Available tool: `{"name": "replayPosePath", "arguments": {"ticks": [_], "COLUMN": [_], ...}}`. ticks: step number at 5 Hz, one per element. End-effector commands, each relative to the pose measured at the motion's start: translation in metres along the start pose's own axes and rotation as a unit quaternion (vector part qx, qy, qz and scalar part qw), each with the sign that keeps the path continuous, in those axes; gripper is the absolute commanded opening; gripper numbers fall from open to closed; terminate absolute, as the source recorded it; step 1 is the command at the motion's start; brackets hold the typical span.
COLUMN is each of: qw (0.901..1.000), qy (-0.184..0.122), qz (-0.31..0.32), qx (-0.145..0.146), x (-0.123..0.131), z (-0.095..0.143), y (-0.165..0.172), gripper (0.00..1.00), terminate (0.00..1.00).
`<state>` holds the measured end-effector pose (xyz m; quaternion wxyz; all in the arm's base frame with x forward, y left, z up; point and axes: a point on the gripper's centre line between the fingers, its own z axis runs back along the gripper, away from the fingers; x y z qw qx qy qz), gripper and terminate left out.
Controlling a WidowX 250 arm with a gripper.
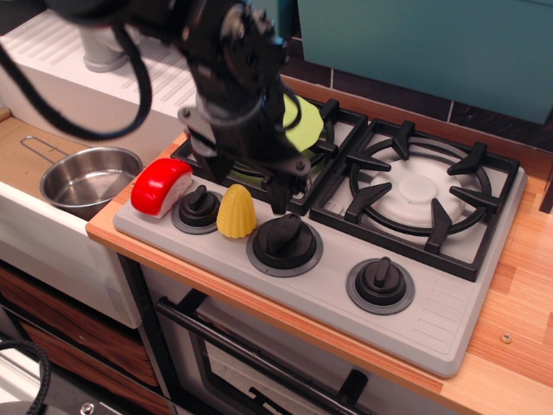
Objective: End effector reaching corn
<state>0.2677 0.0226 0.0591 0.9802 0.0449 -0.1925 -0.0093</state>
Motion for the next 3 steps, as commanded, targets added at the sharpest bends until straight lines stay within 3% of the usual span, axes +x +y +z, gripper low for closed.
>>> {"name": "replayPosePath", "arguments": {"ticks": [1, 2, 3], "qw": [0.9999, 0.9999, 0.9996], "qy": [-0.009, -0.015, -0.025], "qz": [0.006, 0.006, -0.001], "qx": [-0.003, -0.001, 0.012], "x": [0.007, 0.004, 0.002], "z": [0.011, 0.012, 0.007], "y": [0.001, 0.002, 0.013], "gripper": [1.00, 1.00, 1.00], "terminate": [0.00, 0.00, 1.00]}}
